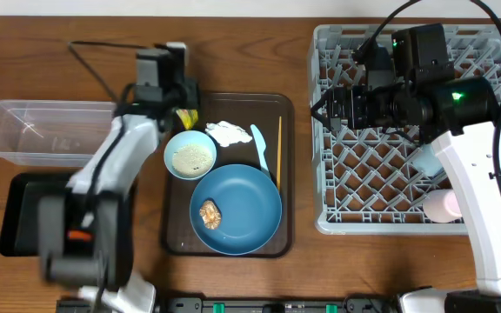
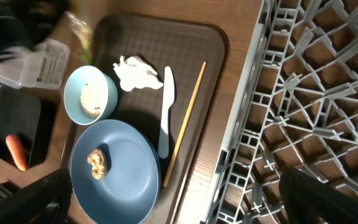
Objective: Sort waste into correct bins and load items into the dishwasher rack
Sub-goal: 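Grasp the snack wrapper on the tray with the left gripper, then drop the snack wrapper into the clear plastic bin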
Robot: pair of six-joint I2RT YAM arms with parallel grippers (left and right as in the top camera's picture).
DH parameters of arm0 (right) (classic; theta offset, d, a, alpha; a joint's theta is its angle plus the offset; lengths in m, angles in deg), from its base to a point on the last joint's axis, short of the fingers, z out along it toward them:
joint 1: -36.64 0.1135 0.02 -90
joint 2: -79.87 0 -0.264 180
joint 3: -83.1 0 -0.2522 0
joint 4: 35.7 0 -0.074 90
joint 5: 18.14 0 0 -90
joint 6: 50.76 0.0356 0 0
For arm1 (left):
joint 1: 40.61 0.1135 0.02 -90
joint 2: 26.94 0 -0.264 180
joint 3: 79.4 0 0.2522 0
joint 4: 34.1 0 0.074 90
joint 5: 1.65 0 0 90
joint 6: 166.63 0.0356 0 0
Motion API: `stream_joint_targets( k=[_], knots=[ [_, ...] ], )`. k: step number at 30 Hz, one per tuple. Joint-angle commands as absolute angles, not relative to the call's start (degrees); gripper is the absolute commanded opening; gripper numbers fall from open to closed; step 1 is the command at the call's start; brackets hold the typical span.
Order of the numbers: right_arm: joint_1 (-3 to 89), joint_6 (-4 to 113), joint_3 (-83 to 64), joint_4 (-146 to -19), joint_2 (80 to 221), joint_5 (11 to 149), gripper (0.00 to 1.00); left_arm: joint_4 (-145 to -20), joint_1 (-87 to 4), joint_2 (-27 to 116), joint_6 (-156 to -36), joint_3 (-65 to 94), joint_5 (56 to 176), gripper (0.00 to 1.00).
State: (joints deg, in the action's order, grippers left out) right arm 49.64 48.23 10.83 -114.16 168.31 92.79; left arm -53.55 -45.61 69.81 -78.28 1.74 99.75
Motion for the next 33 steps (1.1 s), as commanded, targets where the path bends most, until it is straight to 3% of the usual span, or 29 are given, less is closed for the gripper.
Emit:
stream_joint_targets(
  k=[1,9,18,19,22,24,29,33],
  knots=[
    [49.9,48.6,10.8,-114.2,168.4,92.6,0.99,-59.3,-44.3,61.9,-78.4,2.5,95.4,0.06],
    [49.8,48.6,10.8,-114.3,168.4,92.6,0.99,-76.1,-35.9,56.6,-83.9,2.4,80.1,0.06],
    [49.9,48.6,10.8,-114.7,168.4,92.6,0.99,-67.0,-27.4,64.6,-89.0,2.0,80.4,0.06],
    [49.9,48.6,10.8,-114.7,168.4,92.6,0.99,-66.2,-27.3,65.2,-89.0,2.0,80.4,0.13],
    [49.8,48.6,10.8,-114.8,168.4,92.6,0.99,-67.0,-27.9,65.2,-89.0,2.0,80.4,0.55],
    [49.8,48.6,10.8,-115.0,168.4,92.6,0.99,-68.8,-28.8,64.2,-88.7,2.1,80.4,0.72],
    [49.8,48.6,10.8,-115.0,168.4,92.6,0.99,-70.6,-32.7,57.6,-83.0,2.2,84.1,0.75],
    [49.8,48.6,10.8,-115.0,168.4,92.6,0.99,-70.8,-38.9,54.2,-74.5,2.2,98.7,0.67]
  ],
)
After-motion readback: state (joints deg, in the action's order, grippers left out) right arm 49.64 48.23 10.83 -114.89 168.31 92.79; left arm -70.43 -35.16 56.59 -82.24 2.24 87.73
